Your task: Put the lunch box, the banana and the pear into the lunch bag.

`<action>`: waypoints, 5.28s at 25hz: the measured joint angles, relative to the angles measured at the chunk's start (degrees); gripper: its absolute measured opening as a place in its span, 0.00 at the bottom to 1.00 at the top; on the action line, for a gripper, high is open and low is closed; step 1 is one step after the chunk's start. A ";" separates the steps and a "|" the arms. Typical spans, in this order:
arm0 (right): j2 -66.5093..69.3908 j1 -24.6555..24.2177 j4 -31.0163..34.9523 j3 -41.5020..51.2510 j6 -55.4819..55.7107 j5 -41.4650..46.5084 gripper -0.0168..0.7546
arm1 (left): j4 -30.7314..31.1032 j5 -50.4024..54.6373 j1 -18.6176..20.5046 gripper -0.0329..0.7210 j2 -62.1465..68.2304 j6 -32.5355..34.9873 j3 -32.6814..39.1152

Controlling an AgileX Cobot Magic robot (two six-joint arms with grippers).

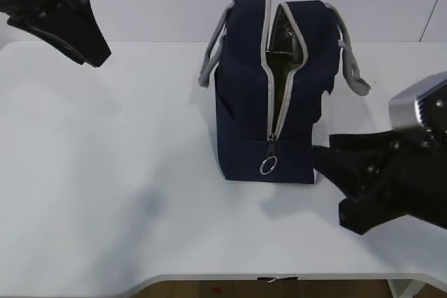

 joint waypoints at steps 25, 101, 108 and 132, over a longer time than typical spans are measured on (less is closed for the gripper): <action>34.00 0.00 3.32 -0.11 4.35 -30.33 0.60 | -1.11 0.04 0.00 0.36 0.00 -0.44 0.00; 42.50 0.13 6.23 -5.69 5.59 -34.84 0.03 | -1.71 0.04 0.00 0.36 0.00 -0.69 0.00; 39.34 0.13 5.86 -5.69 6.05 -31.05 0.03 | -2.95 0.04 -0.74 0.36 0.00 -0.69 0.00; 13.51 0.13 0.35 -15.00 8.45 3.83 0.03 | 0.86 -4.73 -11.24 0.36 1.28 0.03 9.79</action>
